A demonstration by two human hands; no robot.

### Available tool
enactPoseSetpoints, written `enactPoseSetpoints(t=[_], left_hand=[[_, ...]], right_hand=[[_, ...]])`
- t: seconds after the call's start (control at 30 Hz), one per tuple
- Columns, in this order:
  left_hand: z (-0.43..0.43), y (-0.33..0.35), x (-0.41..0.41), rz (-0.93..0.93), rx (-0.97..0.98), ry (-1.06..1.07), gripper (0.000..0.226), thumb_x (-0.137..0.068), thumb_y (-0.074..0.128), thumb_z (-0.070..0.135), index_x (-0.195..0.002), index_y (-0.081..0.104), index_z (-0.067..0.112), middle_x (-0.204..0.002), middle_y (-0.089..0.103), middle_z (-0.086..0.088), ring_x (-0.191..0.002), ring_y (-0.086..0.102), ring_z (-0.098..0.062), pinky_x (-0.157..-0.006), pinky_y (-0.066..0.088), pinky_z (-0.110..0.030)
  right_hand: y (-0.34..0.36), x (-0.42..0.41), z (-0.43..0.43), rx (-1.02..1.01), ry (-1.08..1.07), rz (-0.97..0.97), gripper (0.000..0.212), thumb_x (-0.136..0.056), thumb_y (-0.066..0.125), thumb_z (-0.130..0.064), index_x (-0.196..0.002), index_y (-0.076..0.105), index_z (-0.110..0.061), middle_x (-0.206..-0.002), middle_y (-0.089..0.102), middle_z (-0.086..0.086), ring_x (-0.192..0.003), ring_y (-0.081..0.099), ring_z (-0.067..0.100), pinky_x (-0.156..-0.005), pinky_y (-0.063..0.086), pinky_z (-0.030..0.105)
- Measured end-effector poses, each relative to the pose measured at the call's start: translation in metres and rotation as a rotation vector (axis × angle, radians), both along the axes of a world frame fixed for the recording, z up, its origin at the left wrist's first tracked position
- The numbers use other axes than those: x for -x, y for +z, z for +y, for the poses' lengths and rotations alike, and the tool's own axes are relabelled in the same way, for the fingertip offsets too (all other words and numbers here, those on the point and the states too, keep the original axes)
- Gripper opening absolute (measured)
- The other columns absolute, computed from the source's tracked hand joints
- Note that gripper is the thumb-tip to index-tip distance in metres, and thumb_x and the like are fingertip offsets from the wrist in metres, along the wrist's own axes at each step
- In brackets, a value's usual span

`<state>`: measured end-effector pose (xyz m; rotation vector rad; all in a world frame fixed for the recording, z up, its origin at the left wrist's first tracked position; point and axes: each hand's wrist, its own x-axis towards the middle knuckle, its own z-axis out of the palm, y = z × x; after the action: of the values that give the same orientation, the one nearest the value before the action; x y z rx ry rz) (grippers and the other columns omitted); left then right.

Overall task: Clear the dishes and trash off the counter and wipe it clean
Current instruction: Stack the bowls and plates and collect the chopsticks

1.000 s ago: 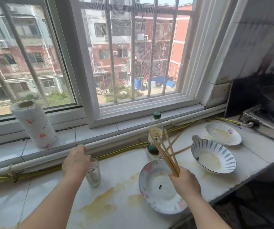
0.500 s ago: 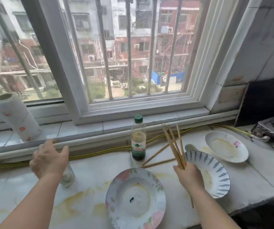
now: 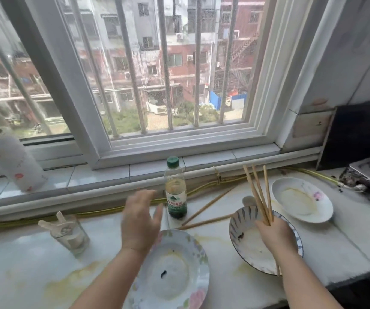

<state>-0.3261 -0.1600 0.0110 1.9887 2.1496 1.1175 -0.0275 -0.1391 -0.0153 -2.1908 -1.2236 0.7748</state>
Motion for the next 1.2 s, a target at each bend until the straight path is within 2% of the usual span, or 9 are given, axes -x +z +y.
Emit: enactPoseSetpoints(t=[0.1,0.27,0.33,0.4,0.53,0.63,0.73,1.0,1.2], left_hand=[[-0.006,-0.006,-0.083,-0.322,0.342,-0.168,0.026,-0.091,0.058,0.028,-0.116,0.06,0.021,-0.107,0.06,0.006,-0.089,0.055,-0.009,-0.084,0.05,-0.03],[0.003,-0.04,-0.153,-0.54,0.795,-0.147,0.049,-0.092,0.047,0.043,-0.137,0.043,0.022,-0.123,0.059,0.001,-0.106,0.061,-0.019,-0.095,0.047,-0.036],[0.002,-0.047,-0.168,-0.625,0.914,-0.142,0.045,-0.092,0.045,0.042,-0.132,0.044,0.021,-0.117,0.062,-0.003,-0.102,0.065,-0.024,-0.086,0.052,-0.038],[0.0,-0.049,-0.179,-0.722,0.976,-0.13,0.033,-0.093,0.043,0.039,-0.121,0.048,0.021,-0.106,0.063,-0.004,-0.092,0.068,-0.027,-0.068,0.054,-0.034],[0.001,-0.054,-0.189,-0.811,0.96,-0.063,0.023,-0.096,0.038,0.028,-0.112,0.052,0.018,-0.1,0.061,-0.005,-0.07,0.067,-0.022,-0.049,0.052,-0.026],[0.002,-0.058,-0.194,-0.807,0.932,-0.028,0.028,-0.094,0.032,0.02,-0.11,0.054,0.015,-0.1,0.061,-0.009,-0.078,0.068,-0.028,-0.057,0.059,-0.034],[0.0,-0.055,-0.192,-0.835,0.905,-0.017,0.027,-0.094,0.031,0.016,-0.108,0.055,0.016,-0.1,0.061,-0.01,-0.083,0.066,-0.03,-0.05,0.055,-0.028],[-0.006,-0.029,-0.173,-0.942,0.786,0.074,0.024,-0.096,0.036,0.009,-0.108,0.056,0.012,-0.098,0.063,-0.012,-0.068,0.063,-0.024,-0.044,0.05,-0.023],[0.0,-0.022,-0.17,-0.962,0.776,0.126,0.022,-0.098,0.039,0.01,-0.109,0.057,0.011,-0.096,0.066,-0.017,-0.06,0.062,-0.027,-0.047,0.052,-0.028]], right_hand=[[0.002,-0.005,-0.004,-0.023,0.007,0.029,0.013,-0.089,0.06,-0.032,-0.094,0.061,-0.019,-0.08,0.058,0.004,-0.079,0.053,0.03,-0.069,0.04,0.032],[-0.001,-0.031,-0.014,0.011,-0.062,-0.018,0.019,-0.09,0.052,-0.034,-0.091,0.062,-0.018,-0.077,0.061,0.005,-0.076,0.057,0.03,-0.067,0.045,0.033],[-0.002,-0.047,-0.019,0.018,-0.079,-0.03,0.017,-0.09,0.053,-0.031,-0.09,0.061,-0.017,-0.074,0.059,0.003,-0.073,0.056,0.029,-0.063,0.043,0.032],[-0.003,-0.063,-0.023,0.015,-0.085,-0.034,0.015,-0.091,0.053,-0.03,-0.09,0.06,-0.017,-0.076,0.059,0.003,-0.074,0.055,0.029,-0.063,0.042,0.032],[-0.005,-0.086,-0.026,0.034,-0.123,-0.03,0.018,-0.09,0.054,-0.03,-0.088,0.062,-0.014,-0.075,0.058,0.002,-0.075,0.055,0.03,-0.062,0.041,0.031],[-0.009,-0.097,-0.023,0.036,-0.145,-0.035,0.016,-0.088,0.052,-0.027,-0.085,0.062,-0.014,-0.074,0.058,0.003,-0.07,0.054,0.028,-0.059,0.04,0.03],[-0.014,-0.104,-0.017,0.016,-0.154,-0.036,0.017,-0.09,0.051,-0.025,-0.086,0.06,-0.012,-0.072,0.056,0.005,-0.069,0.052,0.029,-0.057,0.037,0.03],[-0.047,-0.122,0.017,0.033,-0.362,0.096,0.031,-0.091,0.05,-0.033,-0.097,0.064,-0.006,-0.091,0.068,0.015,-0.083,0.06,0.035,-0.068,0.046,0.034],[-0.063,-0.131,0.045,0.092,-0.561,0.189,0.042,-0.09,0.05,-0.042,-0.097,0.065,-0.004,-0.096,0.071,0.015,-0.087,0.064,0.036,-0.076,0.052,0.04]])
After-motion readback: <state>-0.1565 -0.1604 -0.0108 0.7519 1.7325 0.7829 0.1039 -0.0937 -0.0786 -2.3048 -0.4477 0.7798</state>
